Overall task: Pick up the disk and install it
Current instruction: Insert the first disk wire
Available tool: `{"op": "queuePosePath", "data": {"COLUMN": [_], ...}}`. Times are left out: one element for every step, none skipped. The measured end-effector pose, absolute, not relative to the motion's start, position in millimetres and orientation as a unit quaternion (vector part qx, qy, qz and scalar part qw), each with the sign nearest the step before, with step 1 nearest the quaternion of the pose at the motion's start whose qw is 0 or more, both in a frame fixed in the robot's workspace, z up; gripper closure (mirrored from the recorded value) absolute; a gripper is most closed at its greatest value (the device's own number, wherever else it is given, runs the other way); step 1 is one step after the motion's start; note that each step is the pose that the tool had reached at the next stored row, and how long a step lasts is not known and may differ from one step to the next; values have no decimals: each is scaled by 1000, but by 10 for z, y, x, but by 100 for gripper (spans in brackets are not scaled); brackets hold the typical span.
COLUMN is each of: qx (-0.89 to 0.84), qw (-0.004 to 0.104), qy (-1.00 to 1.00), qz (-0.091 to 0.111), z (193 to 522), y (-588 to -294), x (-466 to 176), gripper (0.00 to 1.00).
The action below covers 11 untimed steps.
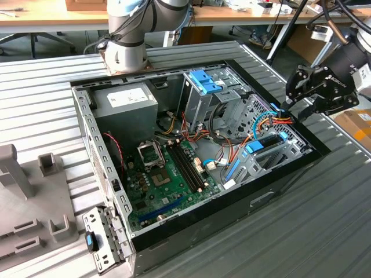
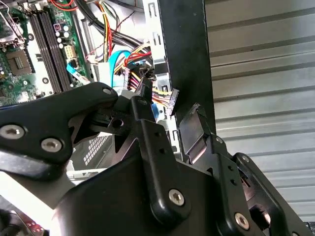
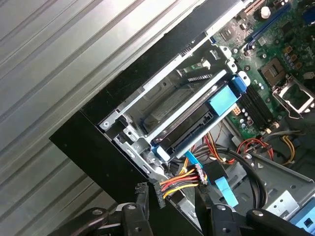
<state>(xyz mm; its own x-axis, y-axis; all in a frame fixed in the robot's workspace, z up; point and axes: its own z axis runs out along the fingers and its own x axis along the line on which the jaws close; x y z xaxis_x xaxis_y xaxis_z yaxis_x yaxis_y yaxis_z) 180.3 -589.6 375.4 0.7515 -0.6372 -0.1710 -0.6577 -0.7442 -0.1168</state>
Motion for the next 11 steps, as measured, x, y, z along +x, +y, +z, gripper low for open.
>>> {"op": "queuePosePath", "data": {"qx": [-933,-933,-933,-933,-933,-934,-934,-934,-934,-934,-934], "qw": [85,85,85,85,85,85,85,85,85,85,85], "qy": [343,343,343,343,343,343,343,343,343,343,343], "qz": [60,60,60,60,60,60,60,60,60,60,60], "z": [3748,3748,3748,3748,3748,3748,3748,3748,3748,3748,3748], "y": [-5901,-5901,-5901,-5901,-5901,-5901,-5901,-5901,-5901,-5901,-5901], "x": [1823,1823,1823,1823,1823,1823,1823,1823,1823,1823,1823], "gripper": [50,50,50,50,50,50,50,50,50,50,50]}}
